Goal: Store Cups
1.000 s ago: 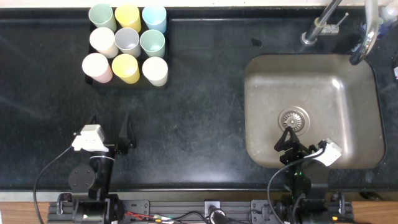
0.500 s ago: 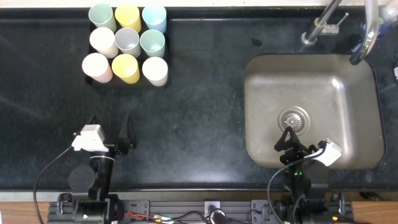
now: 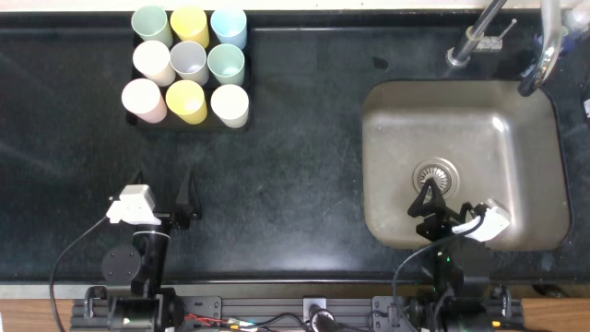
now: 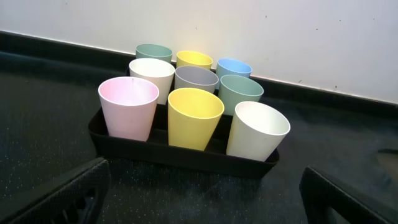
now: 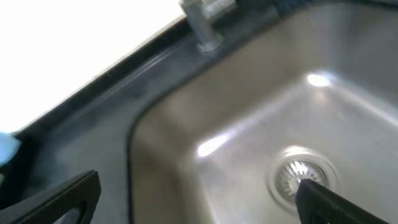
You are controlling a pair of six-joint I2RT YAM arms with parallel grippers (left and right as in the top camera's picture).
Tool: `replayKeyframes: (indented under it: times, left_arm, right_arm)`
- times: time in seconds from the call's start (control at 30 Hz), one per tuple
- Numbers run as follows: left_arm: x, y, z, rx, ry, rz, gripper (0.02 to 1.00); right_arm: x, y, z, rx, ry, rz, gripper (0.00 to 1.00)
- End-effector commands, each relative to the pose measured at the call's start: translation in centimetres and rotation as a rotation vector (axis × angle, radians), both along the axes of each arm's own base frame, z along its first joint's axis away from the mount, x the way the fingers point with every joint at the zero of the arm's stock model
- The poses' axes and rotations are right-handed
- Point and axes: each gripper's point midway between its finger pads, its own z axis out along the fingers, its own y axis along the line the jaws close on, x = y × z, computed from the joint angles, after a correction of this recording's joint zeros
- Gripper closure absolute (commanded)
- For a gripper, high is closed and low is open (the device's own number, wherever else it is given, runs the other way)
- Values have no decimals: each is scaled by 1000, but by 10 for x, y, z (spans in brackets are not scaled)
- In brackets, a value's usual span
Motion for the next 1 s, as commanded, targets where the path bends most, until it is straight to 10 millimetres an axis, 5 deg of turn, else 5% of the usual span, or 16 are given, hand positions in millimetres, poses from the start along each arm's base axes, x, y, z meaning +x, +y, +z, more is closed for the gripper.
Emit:
replayKeyframes:
  times: [0.03,1.0]
  left_arm:
    - [0,1,1,19,-6,3,18]
    - [0,1,1,19,-6,3,18]
  right_arm:
    - [6,9,2,-145,-23,101,3]
    - [28,24,39,-632,-257,243,3]
